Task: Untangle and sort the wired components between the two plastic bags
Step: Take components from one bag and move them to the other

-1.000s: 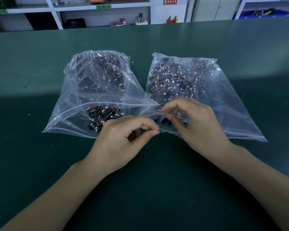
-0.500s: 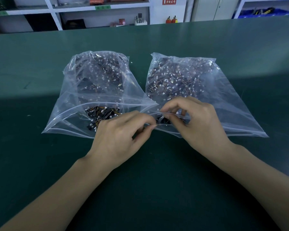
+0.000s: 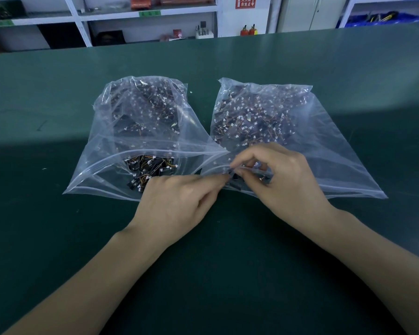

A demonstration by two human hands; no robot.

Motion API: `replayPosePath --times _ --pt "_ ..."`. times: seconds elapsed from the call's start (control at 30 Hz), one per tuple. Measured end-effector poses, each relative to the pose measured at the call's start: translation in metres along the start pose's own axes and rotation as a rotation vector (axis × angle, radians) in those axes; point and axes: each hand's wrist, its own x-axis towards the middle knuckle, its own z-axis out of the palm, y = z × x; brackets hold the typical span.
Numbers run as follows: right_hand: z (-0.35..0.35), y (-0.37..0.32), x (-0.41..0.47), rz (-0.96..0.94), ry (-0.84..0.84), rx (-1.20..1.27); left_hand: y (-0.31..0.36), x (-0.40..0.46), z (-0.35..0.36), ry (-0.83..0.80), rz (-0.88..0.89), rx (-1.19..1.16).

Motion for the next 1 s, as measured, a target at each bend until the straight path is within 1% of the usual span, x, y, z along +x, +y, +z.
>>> replayPosePath --times 0.07,0.13,0.2,0.27,0.33,0.4,0.53,0.77,1.0 --pt "0.0 0.001 0.0 0.018 -0.027 -0.011 -0.001 0.0 -0.004 0.047 -0.066 -0.087" --pt "0.003 0.002 -0.001 0.025 -0.056 -0.031 -0.006 0.0 -0.009 0.035 -0.164 -0.133" --pt "0.006 0.002 -0.002 0.02 -0.071 -0.06 -0.015 -0.003 -0.014 0.005 -0.236 -0.079" --pt "0.009 0.003 -0.002 0.012 -0.081 -0.102 -0.027 -0.007 -0.018 -0.028 -0.308 0.022" --pt "0.011 0.004 -0.003 0.006 -0.087 -0.134 -0.038 -0.012 -0.021 -0.094 -0.387 0.088" --pt "0.013 0.004 -0.003 0.001 -0.094 -0.152 -0.046 -0.015 -0.023 -0.16 -0.435 0.104" --pt "0.015 0.002 -0.001 0.01 -0.135 -0.19 -0.051 -0.015 -0.022 -0.237 -0.445 0.107" --pt "0.015 0.004 0.006 0.028 -0.13 -0.281 -0.05 -0.013 -0.024 -0.22 -0.475 0.099" --pt "0.012 0.001 0.003 0.035 -0.195 -0.14 -0.047 -0.012 -0.024 -0.189 -0.504 0.09"
